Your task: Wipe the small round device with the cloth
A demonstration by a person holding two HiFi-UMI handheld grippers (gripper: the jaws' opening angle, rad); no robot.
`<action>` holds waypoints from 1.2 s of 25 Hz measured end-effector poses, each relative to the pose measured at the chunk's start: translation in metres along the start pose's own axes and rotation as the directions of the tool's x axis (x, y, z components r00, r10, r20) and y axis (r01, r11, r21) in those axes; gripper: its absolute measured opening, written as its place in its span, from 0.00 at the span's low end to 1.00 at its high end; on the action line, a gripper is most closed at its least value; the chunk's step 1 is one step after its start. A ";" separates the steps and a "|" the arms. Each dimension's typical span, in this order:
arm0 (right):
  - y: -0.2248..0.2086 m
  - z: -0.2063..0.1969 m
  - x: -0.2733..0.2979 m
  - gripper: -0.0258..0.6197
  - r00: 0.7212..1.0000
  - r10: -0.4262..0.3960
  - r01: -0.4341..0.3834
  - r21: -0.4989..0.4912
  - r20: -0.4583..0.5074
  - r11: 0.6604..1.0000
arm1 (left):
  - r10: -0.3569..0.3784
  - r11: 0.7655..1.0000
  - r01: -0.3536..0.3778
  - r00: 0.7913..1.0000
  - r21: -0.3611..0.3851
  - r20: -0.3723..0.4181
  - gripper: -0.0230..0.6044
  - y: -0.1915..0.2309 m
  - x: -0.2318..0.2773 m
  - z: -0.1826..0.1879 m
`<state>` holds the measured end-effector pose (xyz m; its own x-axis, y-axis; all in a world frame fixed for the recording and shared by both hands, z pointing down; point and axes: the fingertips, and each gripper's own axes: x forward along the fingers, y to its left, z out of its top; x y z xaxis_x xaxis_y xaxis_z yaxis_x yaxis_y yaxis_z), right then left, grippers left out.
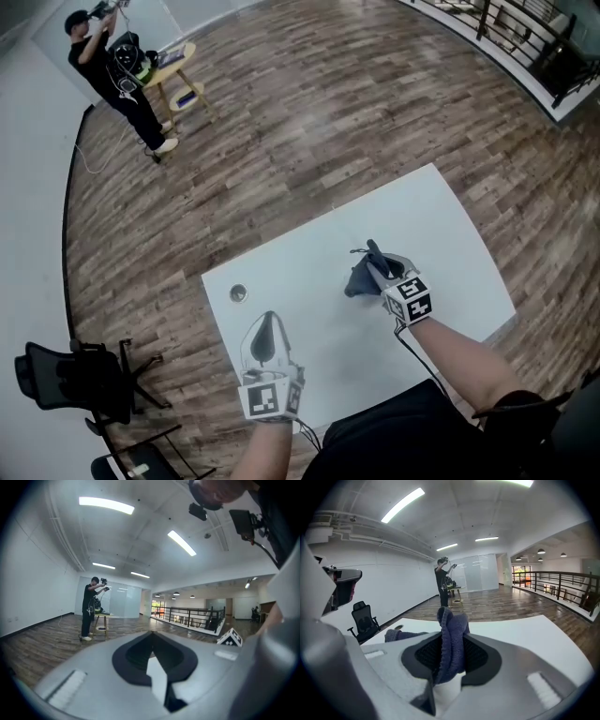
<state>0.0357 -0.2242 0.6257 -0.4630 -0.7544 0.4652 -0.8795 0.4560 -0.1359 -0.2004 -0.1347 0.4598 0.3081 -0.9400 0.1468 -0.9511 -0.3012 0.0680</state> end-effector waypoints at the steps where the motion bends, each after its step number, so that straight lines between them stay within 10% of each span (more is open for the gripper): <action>1: -0.002 -0.002 0.001 0.20 1.000 -0.002 0.002 -0.003 -0.001 1.000 | 0.000 1.000 0.000 1.000 0.003 -0.003 0.05 0.000 -0.001 -0.003; 15: -0.029 -0.062 0.000 0.19 0.986 -0.104 0.100 -0.036 -0.127 0.994 | 0.053 0.999 -0.053 0.998 0.003 0.017 0.05 0.015 -0.033 -0.018; 24: 0.032 -0.084 0.031 0.19 0.988 0.087 -0.101 -0.110 -0.127 0.989 | 0.151 0.988 -0.151 0.982 -0.008 0.111 0.05 0.027 -0.054 -0.008; 30: 0.062 -0.062 -0.015 0.19 0.983 0.095 -0.112 -0.108 -0.154 0.988 | 0.094 0.995 -0.089 0.991 -0.055 0.090 0.05 0.033 -0.066 0.010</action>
<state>-0.0054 -0.1555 0.6643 -0.5220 -0.6257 0.5797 -0.8050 0.5860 -0.0923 -0.2522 -0.0847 0.4424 0.2147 -0.9747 0.0627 -0.9722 -0.2072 0.1091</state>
